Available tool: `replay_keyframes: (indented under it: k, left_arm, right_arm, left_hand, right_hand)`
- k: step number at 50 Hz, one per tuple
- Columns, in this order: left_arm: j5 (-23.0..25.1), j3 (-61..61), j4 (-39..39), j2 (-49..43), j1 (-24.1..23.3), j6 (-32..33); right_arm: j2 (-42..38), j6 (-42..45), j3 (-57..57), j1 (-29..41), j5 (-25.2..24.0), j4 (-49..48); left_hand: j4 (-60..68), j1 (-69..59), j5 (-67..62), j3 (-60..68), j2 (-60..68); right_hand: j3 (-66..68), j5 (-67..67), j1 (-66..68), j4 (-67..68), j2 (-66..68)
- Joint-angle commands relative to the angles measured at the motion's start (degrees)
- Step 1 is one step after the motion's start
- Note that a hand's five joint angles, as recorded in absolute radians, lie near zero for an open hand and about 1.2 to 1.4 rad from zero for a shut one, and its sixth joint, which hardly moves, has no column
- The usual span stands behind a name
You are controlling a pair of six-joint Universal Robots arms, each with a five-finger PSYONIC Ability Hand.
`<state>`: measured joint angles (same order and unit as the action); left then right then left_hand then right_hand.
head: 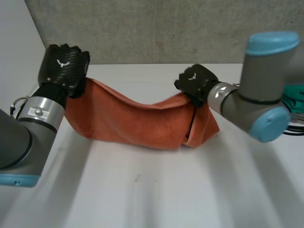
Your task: Fold the laundry.
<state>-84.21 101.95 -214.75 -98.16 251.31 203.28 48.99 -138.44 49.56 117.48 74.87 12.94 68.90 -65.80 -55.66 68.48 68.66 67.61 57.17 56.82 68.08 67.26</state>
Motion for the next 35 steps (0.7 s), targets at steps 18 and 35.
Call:
replay_keyframes:
  k: [18,35]
  left_arm:
    - [-5.43,0.09,-0.59,-2.47,5.69,-0.25]
    - [-5.17,0.71,-0.5,-2.47,6.13,-0.34]
  right_arm:
    - [-11.22,-6.61,-2.9,12.86,15.29,-12.95]
    - [11.48,-49.73,27.33,0.91,10.39,-4.94]
  left_hand:
    - [11.1,-14.2,-14.34,11.52,11.34]
    - [11.1,-14.2,-14.34,11.52,11.34]
  right_hand:
    - [-57.61,-57.17,-46.82,-58.08,-57.26]
    - [-56.36,-55.92,-45.58,-56.83,-56.01]
